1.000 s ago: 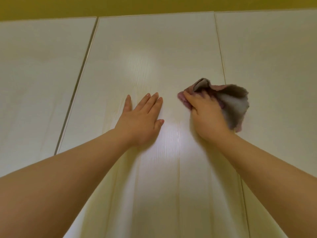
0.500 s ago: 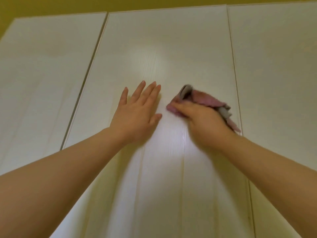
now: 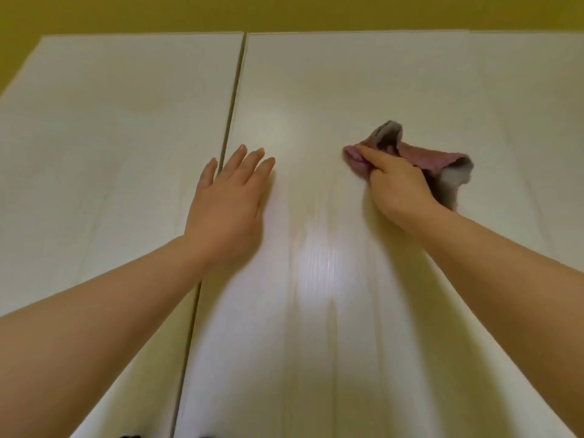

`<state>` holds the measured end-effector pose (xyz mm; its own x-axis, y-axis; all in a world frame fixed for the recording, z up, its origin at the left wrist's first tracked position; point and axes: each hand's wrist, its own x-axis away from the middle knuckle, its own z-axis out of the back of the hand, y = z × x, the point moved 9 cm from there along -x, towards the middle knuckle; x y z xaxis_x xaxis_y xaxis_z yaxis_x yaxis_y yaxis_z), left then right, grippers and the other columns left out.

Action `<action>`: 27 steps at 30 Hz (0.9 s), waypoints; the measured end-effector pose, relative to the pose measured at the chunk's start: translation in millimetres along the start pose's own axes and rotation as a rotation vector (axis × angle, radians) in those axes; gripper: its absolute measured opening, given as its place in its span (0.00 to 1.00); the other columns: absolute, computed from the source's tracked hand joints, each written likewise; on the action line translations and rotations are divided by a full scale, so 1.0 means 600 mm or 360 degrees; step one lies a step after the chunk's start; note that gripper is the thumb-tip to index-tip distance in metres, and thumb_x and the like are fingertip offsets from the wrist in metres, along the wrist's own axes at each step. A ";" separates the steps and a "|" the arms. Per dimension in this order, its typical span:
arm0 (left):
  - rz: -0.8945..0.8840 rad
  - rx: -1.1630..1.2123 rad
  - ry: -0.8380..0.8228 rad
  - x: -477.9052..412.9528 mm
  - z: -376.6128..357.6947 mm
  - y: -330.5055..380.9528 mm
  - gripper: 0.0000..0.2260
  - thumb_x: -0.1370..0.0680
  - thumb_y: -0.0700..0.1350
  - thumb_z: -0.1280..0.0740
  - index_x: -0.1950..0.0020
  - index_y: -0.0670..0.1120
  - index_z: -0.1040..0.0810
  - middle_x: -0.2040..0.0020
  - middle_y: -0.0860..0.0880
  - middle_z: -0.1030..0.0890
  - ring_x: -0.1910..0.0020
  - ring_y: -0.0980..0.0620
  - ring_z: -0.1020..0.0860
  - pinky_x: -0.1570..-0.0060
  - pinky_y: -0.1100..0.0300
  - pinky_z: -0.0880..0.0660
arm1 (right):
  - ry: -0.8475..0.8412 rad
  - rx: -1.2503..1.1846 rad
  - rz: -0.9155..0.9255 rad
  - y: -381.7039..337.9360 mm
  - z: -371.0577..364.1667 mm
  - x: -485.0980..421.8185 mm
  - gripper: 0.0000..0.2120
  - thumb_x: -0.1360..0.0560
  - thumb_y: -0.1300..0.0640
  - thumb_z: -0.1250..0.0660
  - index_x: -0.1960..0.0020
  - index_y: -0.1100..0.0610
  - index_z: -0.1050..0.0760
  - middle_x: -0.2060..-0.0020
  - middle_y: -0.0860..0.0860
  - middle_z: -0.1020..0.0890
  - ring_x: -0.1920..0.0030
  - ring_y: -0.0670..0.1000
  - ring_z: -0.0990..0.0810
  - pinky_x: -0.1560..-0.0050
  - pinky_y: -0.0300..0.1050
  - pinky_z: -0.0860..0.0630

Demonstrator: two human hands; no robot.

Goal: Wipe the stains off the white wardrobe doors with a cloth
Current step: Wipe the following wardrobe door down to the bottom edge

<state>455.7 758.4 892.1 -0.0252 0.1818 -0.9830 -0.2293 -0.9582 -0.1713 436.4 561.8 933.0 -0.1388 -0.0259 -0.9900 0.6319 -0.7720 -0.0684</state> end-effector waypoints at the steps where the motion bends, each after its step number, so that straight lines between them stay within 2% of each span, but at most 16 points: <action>1: -0.0003 -0.0042 -0.0027 0.002 -0.002 -0.015 0.27 0.19 0.40 0.47 0.22 0.50 0.53 0.22 0.52 0.53 0.23 0.53 0.59 0.28 0.52 0.62 | 0.0088 0.0149 -0.0063 -0.006 -0.007 -0.006 0.22 0.20 0.64 0.50 0.30 0.50 0.34 0.32 0.48 0.32 0.33 0.44 0.37 0.35 0.31 0.43; 2: -0.0004 -0.0074 -0.0062 0.005 -0.006 -0.029 0.27 0.19 0.40 0.48 0.22 0.49 0.54 0.22 0.52 0.55 0.24 0.53 0.60 0.28 0.51 0.63 | 0.0079 0.0405 -0.0033 -0.030 -0.030 0.002 0.22 0.20 0.63 0.49 0.29 0.48 0.36 0.31 0.52 0.34 0.31 0.50 0.38 0.33 0.41 0.44; 3: 0.0006 -0.0088 -0.0102 0.008 -0.011 -0.040 0.26 0.18 0.41 0.49 0.22 0.49 0.55 0.21 0.52 0.56 0.24 0.53 0.60 0.28 0.51 0.64 | -0.0016 0.0604 0.0062 -0.054 -0.065 0.020 0.22 0.20 0.61 0.48 0.28 0.47 0.38 0.30 0.53 0.34 0.30 0.53 0.40 0.32 0.45 0.46; 6: 0.0070 -0.0006 -0.0141 0.015 -0.024 -0.057 0.23 0.17 0.43 0.53 0.22 0.47 0.55 0.21 0.50 0.54 0.23 0.53 0.57 0.28 0.51 0.64 | -0.0318 0.0596 0.0380 -0.097 -0.125 0.075 0.21 0.18 0.55 0.51 0.26 0.45 0.44 0.27 0.44 0.41 0.26 0.47 0.48 0.30 0.41 0.53; 8: 0.0054 0.0023 -0.0163 0.019 -0.029 -0.055 0.23 0.16 0.45 0.55 0.22 0.46 0.55 0.21 0.49 0.55 0.23 0.52 0.57 0.28 0.52 0.64 | -0.0365 0.0423 0.0287 -0.086 -0.100 0.057 0.20 0.18 0.54 0.50 0.26 0.47 0.43 0.27 0.44 0.41 0.27 0.44 0.47 0.32 0.33 0.53; 9: 0.0044 0.0020 -0.0181 0.022 -0.032 -0.055 0.23 0.16 0.46 0.56 0.22 0.46 0.56 0.21 0.49 0.55 0.23 0.52 0.57 0.28 0.52 0.64 | -0.0269 0.0349 0.0181 -0.070 -0.080 0.032 0.20 0.18 0.54 0.50 0.26 0.49 0.42 0.27 0.46 0.40 0.27 0.45 0.46 0.34 0.31 0.52; 10: 0.0038 0.0014 -0.0190 0.023 -0.033 -0.058 0.23 0.16 0.47 0.57 0.22 0.46 0.57 0.21 0.49 0.56 0.23 0.52 0.57 0.28 0.51 0.64 | -0.0142 0.0369 0.0055 -0.055 -0.063 0.011 0.21 0.18 0.54 0.50 0.26 0.50 0.43 0.26 0.48 0.41 0.26 0.47 0.46 0.32 0.34 0.52; 12: 0.0011 -0.0025 -0.0190 0.025 -0.034 -0.060 0.23 0.16 0.48 0.58 0.22 0.46 0.58 0.21 0.49 0.56 0.23 0.53 0.58 0.28 0.50 0.65 | -0.0022 0.0683 -0.0088 -0.058 -0.067 0.007 0.22 0.18 0.53 0.52 0.24 0.50 0.48 0.25 0.49 0.45 0.25 0.51 0.50 0.29 0.44 0.55; 13: 0.0001 -0.0027 -0.0186 0.026 -0.035 -0.059 0.23 0.17 0.48 0.59 0.22 0.46 0.58 0.21 0.49 0.56 0.23 0.53 0.58 0.28 0.50 0.65 | -0.0079 0.0811 -0.0023 -0.072 -0.094 0.021 0.23 0.18 0.52 0.53 0.24 0.49 0.51 0.25 0.49 0.47 0.25 0.52 0.52 0.28 0.46 0.58; 15: 0.0015 0.0000 -0.0190 0.030 -0.037 -0.058 0.23 0.17 0.48 0.59 0.22 0.46 0.58 0.21 0.49 0.57 0.23 0.53 0.58 0.28 0.49 0.65 | -0.0329 0.0897 0.0312 -0.106 -0.160 0.068 0.23 0.18 0.50 0.55 0.24 0.46 0.55 0.25 0.46 0.49 0.25 0.49 0.55 0.29 0.43 0.63; 17: 0.0033 0.0008 -0.0188 0.029 -0.038 -0.059 0.23 0.17 0.48 0.59 0.22 0.46 0.59 0.22 0.49 0.57 0.23 0.53 0.58 0.28 0.49 0.65 | -0.0451 0.0842 0.0541 -0.122 -0.165 0.077 0.22 0.18 0.49 0.56 0.25 0.44 0.54 0.26 0.42 0.48 0.26 0.45 0.53 0.29 0.40 0.61; 19: 0.0024 -0.0004 -0.0214 0.028 -0.037 -0.057 0.23 0.17 0.48 0.59 0.22 0.46 0.60 0.22 0.49 0.58 0.23 0.53 0.59 0.28 0.49 0.66 | -0.0380 0.0616 0.0318 -0.106 -0.126 0.029 0.21 0.18 0.51 0.53 0.25 0.45 0.48 0.28 0.39 0.44 0.27 0.42 0.49 0.32 0.35 0.55; 20: 0.0022 -0.0011 -0.0223 0.028 -0.037 -0.058 0.23 0.17 0.48 0.59 0.22 0.46 0.60 0.22 0.49 0.59 0.24 0.53 0.59 0.28 0.50 0.66 | -0.0269 0.0516 0.0172 -0.096 -0.110 0.007 0.21 0.18 0.52 0.52 0.25 0.47 0.46 0.27 0.42 0.43 0.27 0.44 0.48 0.32 0.35 0.53; 22: 0.0038 0.0020 -0.0242 0.029 -0.037 -0.061 0.23 0.17 0.48 0.59 0.22 0.46 0.61 0.22 0.49 0.59 0.24 0.53 0.60 0.28 0.51 0.65 | -0.0195 0.0638 0.0083 -0.110 -0.129 0.008 0.22 0.18 0.52 0.53 0.24 0.48 0.49 0.25 0.46 0.45 0.25 0.50 0.51 0.30 0.40 0.56; 25: 0.0018 0.0023 -0.0256 0.028 -0.035 -0.060 0.24 0.17 0.49 0.58 0.22 0.46 0.60 0.22 0.49 0.58 0.24 0.54 0.59 0.28 0.51 0.64 | -0.0448 0.0757 0.0435 -0.144 -0.199 0.057 0.23 0.18 0.53 0.53 0.25 0.45 0.51 0.25 0.44 0.46 0.25 0.47 0.52 0.29 0.45 0.53; 27: -0.0005 -0.0034 -0.0280 0.031 -0.032 -0.062 0.24 0.17 0.50 0.59 0.22 0.45 0.60 0.22 0.49 0.58 0.24 0.54 0.59 0.28 0.50 0.64 | -0.0483 0.0540 0.0461 -0.149 -0.183 0.038 0.22 0.19 0.56 0.51 0.25 0.44 0.46 0.27 0.42 0.42 0.27 0.42 0.45 0.29 0.38 0.48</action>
<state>482.2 793.3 879.1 -0.1952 0.2189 -0.9560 -0.2088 -0.9617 -0.1775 460.5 700.1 903.2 -0.2412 -0.4120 -0.8787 0.4020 -0.8665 0.2959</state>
